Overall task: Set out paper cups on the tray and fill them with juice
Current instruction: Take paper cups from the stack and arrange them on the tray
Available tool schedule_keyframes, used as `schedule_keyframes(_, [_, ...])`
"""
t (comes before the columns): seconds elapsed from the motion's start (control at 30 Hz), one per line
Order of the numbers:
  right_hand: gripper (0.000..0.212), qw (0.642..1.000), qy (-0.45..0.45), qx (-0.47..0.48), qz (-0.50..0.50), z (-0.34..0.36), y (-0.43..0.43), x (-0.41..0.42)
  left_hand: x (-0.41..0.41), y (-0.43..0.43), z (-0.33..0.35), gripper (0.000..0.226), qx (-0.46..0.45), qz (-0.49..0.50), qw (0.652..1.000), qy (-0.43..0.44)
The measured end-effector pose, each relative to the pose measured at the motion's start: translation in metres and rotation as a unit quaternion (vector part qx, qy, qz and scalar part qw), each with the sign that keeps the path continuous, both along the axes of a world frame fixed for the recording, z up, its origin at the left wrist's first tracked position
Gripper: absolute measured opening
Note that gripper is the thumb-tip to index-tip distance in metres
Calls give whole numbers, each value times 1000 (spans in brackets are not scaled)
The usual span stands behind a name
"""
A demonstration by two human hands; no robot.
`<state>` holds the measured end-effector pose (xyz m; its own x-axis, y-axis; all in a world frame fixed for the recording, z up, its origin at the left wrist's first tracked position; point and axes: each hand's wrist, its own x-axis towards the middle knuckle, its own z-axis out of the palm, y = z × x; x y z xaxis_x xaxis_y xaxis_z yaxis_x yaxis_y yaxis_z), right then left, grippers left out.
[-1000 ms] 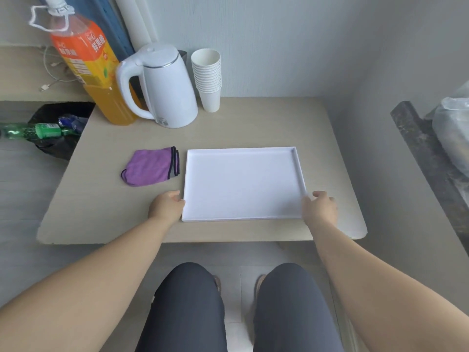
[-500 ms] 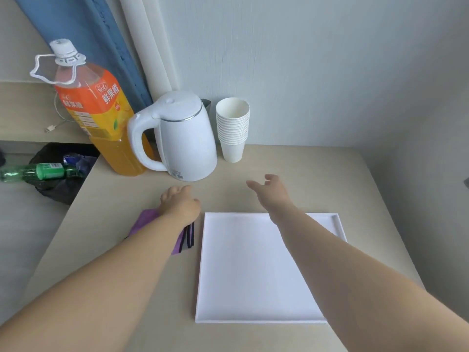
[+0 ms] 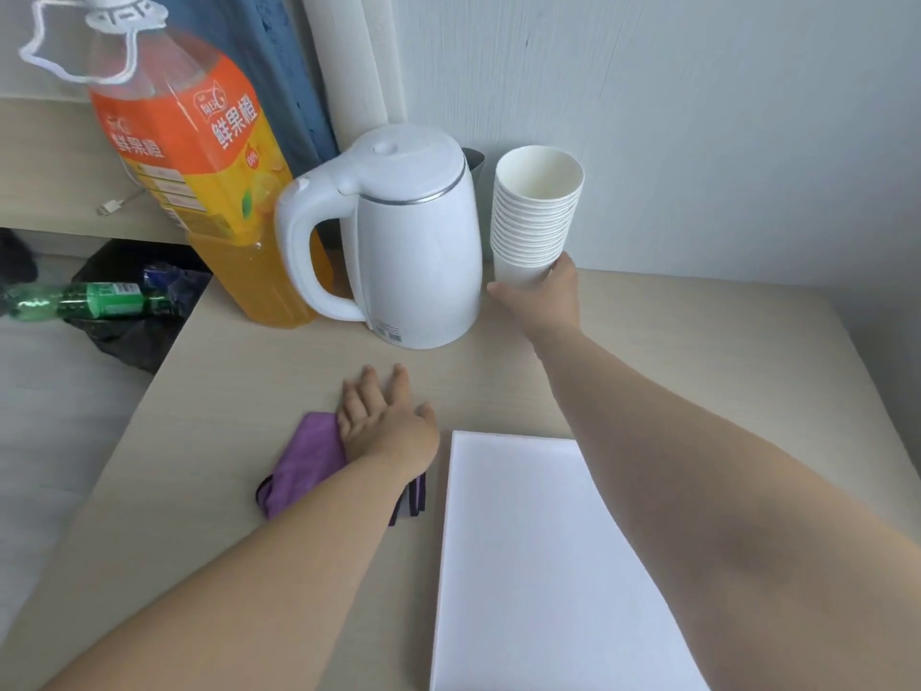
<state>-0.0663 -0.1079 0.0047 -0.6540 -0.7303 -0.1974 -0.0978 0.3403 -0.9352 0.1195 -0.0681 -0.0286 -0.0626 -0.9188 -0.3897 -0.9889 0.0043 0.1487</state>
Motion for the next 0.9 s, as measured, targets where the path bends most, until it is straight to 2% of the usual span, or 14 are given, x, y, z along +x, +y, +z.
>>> schedule_keyframes(0.13, [78,999,31,1,-26,-2,-8,-4,-1,1,2,63,12,1,1000,0])
schedule_keyframes(0.27, [69,998,61,-5,-27,4,5,-9,2,-2,7,65,36,1,999,18])
schedule_keyframes(0.43, [73,998,59,-23,-5,25,60,-16,12,-9,30,56,95,33,986,136])
schedule_keyframes(0.53, [74,997,74,-22,26,44,102,-15,17,0,49,49,31,51,982,180])
schedule_keyframes(0.6, [76,996,69,-20,43,55,128,-9,9,20,70,46,17,84,950,299])
schedule_keyframes(0.67, [78,997,49,-20,60,67,153,1,-1,42,99,55,79,105,884,448])
schedule_keyframes(0.7, [77,997,40,-22,69,73,167,9,-5,55,114,67,119,101,848,507])
schedule_keyframes(0.8, [69,993,3,-46,104,95,201,34,-10,86,147,106,183,64,775,601])
schedule_keyframes(0.83, [66,992,-7,-48,119,104,213,44,-8,98,156,114,181,52,763,619])
schedule_keyframes(0.9, [64,988,-14,-54,143,117,231,60,-5,118,171,114,147,47,749,644])
